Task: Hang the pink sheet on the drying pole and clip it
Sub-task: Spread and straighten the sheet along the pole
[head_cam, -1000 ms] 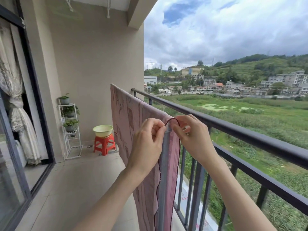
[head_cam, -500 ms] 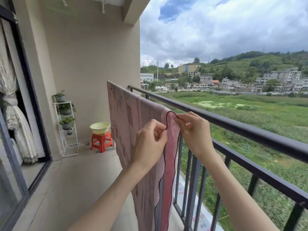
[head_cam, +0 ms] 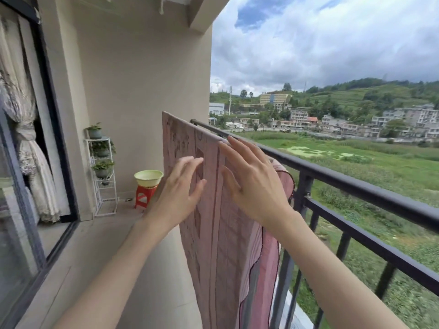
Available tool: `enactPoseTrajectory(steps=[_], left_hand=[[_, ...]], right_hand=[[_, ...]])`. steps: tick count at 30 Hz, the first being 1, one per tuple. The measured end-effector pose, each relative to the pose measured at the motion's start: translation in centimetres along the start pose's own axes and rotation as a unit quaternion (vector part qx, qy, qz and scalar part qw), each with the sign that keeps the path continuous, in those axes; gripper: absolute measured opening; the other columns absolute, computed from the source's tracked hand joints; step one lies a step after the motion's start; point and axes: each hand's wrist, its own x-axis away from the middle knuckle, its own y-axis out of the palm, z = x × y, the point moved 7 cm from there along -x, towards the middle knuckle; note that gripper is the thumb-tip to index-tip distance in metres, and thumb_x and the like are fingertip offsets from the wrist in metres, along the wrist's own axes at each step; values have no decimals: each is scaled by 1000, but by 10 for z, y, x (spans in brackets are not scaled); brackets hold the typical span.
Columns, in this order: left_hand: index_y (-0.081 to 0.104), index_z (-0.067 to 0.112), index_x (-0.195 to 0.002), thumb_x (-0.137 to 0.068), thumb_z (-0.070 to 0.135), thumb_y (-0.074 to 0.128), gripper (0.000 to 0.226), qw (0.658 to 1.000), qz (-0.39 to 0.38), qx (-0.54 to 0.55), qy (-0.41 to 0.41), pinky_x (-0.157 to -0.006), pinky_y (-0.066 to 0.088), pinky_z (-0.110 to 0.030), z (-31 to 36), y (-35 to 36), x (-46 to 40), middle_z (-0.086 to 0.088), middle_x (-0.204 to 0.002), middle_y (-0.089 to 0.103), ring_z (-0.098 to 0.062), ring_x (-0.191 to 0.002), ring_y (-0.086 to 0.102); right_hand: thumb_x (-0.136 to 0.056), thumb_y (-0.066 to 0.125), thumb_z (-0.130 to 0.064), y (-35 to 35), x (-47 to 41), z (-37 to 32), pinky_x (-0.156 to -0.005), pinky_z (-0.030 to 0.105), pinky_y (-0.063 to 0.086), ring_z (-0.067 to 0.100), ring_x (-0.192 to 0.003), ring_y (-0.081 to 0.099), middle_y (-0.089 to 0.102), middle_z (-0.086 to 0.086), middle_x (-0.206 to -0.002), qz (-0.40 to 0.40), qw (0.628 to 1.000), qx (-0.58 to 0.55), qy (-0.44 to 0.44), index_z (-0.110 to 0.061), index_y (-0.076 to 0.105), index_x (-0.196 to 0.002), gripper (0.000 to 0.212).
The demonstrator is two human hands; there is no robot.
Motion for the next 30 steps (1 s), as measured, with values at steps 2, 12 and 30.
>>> enactPoseTrajectory(steps=[2,12,30], left_hand=[[35,21,-140,-92,31,49,51,999,-4,-33,-29,-110,24,-34,-37,-8,2,-3,-147,32,-20,-134,30],[15,34,-146,-79,63,12,73,987,-48,-87,-128,-117,1,-42,-217,-13,35,7,-157,5,-12,-143,-3],[-3,41,-143,-76,64,2,71,972,-135,-136,-135,-112,-15,-39,-540,13,-71,8,-156,-9,-10,-140,-21]], right_hand=[[-91,48,-26,28,-11,-10,-114,44,22,28,-135,35,44,11,-143,-40,999,10,-1,-14,43,-137,48],[-95,41,-41,217,-34,-46,-117,45,3,23,-145,4,7,4,-158,-234,972,-11,29,-26,13,-148,62],[-90,29,-56,520,-183,-48,-114,49,1,24,-145,7,14,4,-157,-233,969,-20,83,-26,18,-148,67]])
